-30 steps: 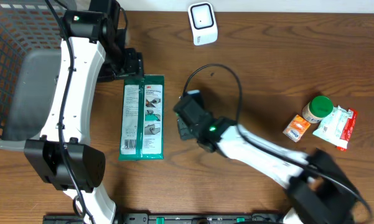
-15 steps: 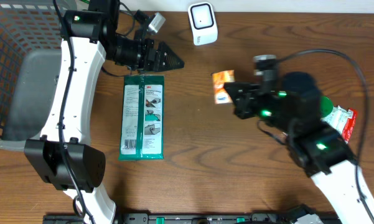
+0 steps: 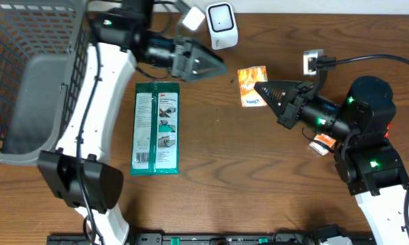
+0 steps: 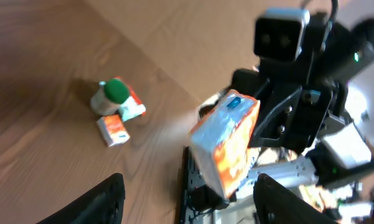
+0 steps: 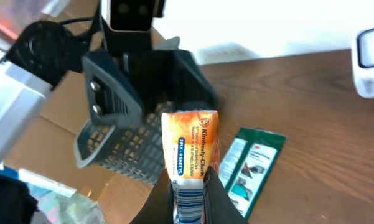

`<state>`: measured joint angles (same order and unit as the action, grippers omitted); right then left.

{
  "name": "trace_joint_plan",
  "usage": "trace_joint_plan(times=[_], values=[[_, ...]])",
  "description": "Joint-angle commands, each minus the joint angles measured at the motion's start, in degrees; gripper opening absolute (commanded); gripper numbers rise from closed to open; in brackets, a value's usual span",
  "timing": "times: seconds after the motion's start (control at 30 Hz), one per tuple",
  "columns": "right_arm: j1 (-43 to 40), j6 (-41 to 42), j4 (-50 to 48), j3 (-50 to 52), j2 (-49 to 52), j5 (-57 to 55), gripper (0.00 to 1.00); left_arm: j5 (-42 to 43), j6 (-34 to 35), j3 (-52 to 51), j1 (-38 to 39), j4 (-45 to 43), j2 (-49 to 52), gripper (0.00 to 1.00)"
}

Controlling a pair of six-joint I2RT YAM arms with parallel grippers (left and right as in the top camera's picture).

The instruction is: Scan the item barcode

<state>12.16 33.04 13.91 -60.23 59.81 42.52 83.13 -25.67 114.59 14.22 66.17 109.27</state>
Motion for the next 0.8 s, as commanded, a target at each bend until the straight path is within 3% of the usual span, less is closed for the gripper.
trace_joint_plan(times=[0.0, 0.47, 0.63, 0.77], values=[[-1.01, 1.7, -1.62, -0.42, 0.68, 2.58, 0.01, 2.4, -2.19, 0.17, 2.78, -2.78, -1.51, 0.67], [-4.76, 8.24, -13.2, -0.42, 5.05, 3.32, 0.01, 6.93, -2.14, 0.17, 5.64, -13.25, -1.51, 0.67], [-4.76, 9.2, -16.31, -0.42, 6.93, 4.2, 0.01, 6.93, -2.12, 0.17, 5.64, -16.2, -1.51, 0.55], [-4.72, 9.14, -16.24, -0.39, 7.69, 4.79, 0.01, 6.91, -2.12, 0.17, 5.64, -17.27, -1.51, 0.52]])
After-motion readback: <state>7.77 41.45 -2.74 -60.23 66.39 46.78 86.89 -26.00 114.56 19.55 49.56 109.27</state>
